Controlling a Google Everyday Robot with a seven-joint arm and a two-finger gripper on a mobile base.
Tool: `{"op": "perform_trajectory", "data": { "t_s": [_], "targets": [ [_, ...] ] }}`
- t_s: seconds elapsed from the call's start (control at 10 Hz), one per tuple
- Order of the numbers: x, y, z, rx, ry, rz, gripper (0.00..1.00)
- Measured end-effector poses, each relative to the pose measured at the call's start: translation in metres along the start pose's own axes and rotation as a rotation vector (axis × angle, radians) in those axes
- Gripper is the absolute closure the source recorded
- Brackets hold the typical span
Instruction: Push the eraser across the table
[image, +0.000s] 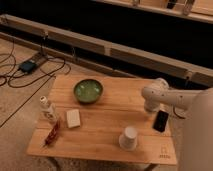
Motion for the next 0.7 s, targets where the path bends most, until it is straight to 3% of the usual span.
{"op": "perform_trajectory", "data": {
  "t_s": [0.4, 0.7],
  "targets": [
    [0.024, -0.015, 0.018, -0.025, -0.026, 0.037, 1.00],
    [0.031, -0.017, 0.017, -0.027, -0.022, 0.041, 1.00]
  ]
}}
